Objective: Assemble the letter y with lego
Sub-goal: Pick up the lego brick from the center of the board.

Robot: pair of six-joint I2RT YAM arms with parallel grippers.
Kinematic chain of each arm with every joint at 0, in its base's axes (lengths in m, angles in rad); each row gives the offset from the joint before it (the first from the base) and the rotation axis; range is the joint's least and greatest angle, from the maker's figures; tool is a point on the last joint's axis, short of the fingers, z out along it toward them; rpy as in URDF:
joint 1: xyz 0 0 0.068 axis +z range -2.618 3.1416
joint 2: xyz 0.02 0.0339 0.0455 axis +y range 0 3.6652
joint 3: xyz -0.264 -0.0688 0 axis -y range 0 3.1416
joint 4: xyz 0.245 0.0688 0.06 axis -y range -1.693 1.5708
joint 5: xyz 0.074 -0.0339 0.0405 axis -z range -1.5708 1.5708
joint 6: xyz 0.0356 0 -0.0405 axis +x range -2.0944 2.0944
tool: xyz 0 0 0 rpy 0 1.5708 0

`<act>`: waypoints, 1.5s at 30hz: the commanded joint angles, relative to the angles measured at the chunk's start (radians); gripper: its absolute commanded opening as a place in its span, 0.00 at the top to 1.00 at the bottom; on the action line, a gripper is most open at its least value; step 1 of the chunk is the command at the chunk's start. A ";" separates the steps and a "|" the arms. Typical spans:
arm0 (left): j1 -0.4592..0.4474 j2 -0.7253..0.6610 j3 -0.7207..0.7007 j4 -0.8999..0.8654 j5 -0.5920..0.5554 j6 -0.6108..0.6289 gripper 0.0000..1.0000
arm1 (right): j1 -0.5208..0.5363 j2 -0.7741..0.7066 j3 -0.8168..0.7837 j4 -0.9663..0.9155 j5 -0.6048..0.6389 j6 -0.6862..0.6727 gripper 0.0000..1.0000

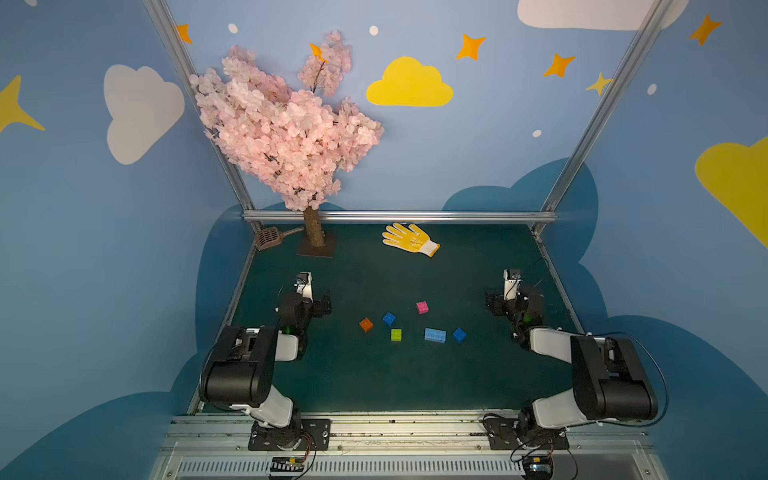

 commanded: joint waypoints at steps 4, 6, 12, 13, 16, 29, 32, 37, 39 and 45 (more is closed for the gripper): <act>0.005 -0.001 0.005 -0.009 0.008 0.004 0.00 | 0.000 -0.004 0.010 -0.008 -0.006 0.000 0.07; 0.005 -0.001 0.005 -0.008 0.008 0.004 0.00 | 0.000 -0.004 0.011 -0.011 -0.006 0.000 0.08; 0.005 0.000 0.007 -0.009 0.010 0.004 0.00 | 0.000 -0.004 0.011 -0.010 -0.006 -0.001 0.08; 0.005 -0.001 0.006 -0.009 0.010 0.003 0.00 | 0.000 -0.006 0.011 -0.010 -0.006 0.000 0.08; 0.009 0.001 0.013 -0.020 -0.018 -0.009 0.00 | -0.001 -0.006 0.009 -0.008 -0.006 0.000 0.07; -0.020 -0.192 0.196 -0.477 -0.178 -0.035 0.00 | 0.023 -0.112 0.201 -0.421 0.016 0.085 0.13; -0.046 -0.222 0.349 -0.745 -0.174 -0.076 0.00 | 0.091 -0.126 0.306 -0.556 0.009 0.128 0.19; -0.113 -0.198 0.613 -1.106 -0.115 -0.061 0.00 | 0.235 -0.072 0.475 -0.732 -0.010 0.151 0.22; -0.118 -0.170 0.720 -1.246 -0.092 -0.094 0.00 | 0.280 -0.030 0.543 -0.793 -0.055 0.162 0.26; -0.118 -0.112 0.856 -1.453 0.161 -0.107 0.00 | 0.387 0.153 0.769 -0.990 -0.160 0.189 0.31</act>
